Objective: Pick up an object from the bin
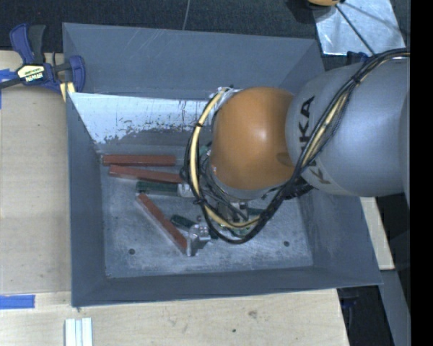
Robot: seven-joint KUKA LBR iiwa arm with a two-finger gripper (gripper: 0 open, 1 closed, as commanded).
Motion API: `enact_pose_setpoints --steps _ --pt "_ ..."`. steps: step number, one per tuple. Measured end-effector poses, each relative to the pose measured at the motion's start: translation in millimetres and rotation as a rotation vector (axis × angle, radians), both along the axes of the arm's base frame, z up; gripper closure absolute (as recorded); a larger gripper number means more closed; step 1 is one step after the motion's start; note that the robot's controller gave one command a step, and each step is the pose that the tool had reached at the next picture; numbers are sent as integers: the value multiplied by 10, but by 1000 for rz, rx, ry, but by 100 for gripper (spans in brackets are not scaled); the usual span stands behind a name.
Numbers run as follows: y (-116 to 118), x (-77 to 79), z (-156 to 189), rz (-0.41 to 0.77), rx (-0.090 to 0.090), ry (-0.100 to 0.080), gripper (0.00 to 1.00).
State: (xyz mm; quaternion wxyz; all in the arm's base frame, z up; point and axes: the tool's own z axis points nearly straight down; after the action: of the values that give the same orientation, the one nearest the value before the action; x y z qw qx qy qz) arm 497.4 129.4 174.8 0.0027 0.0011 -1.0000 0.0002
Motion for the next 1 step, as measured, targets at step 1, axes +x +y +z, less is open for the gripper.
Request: enact_pose_setpoints --steps 1 --pt "-4 19 36 -2 1 -7 0"
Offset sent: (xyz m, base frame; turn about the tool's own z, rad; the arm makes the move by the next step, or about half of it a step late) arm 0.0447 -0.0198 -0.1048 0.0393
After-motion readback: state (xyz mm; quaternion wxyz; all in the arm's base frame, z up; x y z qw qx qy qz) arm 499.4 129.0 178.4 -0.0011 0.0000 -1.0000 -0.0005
